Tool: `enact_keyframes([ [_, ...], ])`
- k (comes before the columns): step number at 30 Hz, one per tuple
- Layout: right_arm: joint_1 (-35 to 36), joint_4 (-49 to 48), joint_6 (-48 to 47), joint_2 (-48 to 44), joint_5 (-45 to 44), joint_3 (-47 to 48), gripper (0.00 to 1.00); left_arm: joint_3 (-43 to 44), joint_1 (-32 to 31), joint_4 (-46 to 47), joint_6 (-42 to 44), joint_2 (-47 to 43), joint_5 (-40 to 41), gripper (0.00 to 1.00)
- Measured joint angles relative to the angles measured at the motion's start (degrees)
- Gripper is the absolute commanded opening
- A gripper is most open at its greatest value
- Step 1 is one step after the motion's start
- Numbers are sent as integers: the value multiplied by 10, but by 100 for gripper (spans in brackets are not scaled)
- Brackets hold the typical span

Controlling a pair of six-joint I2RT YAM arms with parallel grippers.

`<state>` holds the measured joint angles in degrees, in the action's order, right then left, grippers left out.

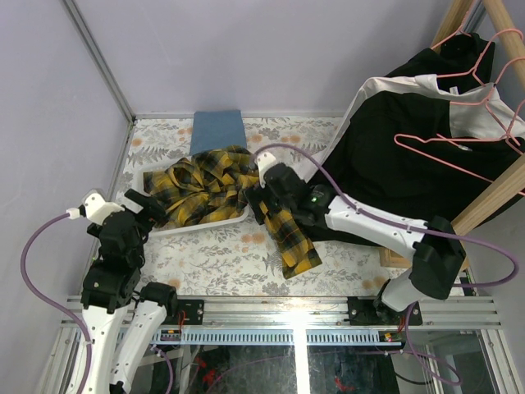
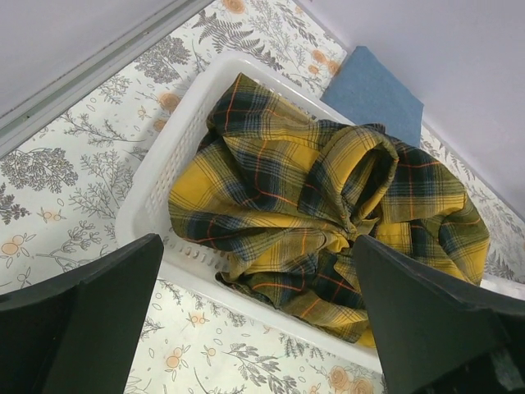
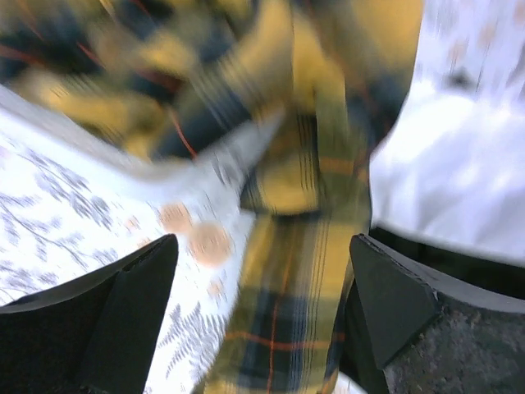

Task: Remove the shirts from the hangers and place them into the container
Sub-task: Place the shirt in the bin, then adjust the shirt in the bin.

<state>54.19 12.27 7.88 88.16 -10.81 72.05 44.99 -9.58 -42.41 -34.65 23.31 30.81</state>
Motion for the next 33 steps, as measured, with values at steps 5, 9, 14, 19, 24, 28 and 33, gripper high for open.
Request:
enact_keyframes([
  [5,0,75,64,32,-39,-63,90,0,0,1,4,10,-10,100],
  [9,0,122,93,79,-63,-63,83,0,0,1,6,10,-16,100],
  [14,0,136,108,97,-55,-75,51,0,0,1,7,11,-19,100],
  [19,1,130,121,96,-35,-81,9,0,0,2,7,11,-19,100],
  [24,2,119,120,55,-30,-86,14,0,0,2,7,12,-19,100],
  [28,2,85,113,-22,-30,-86,16,0,0,1,7,12,-19,100],
  [33,2,42,104,-77,-19,-54,14,0,0,2,7,12,-19,100],
])
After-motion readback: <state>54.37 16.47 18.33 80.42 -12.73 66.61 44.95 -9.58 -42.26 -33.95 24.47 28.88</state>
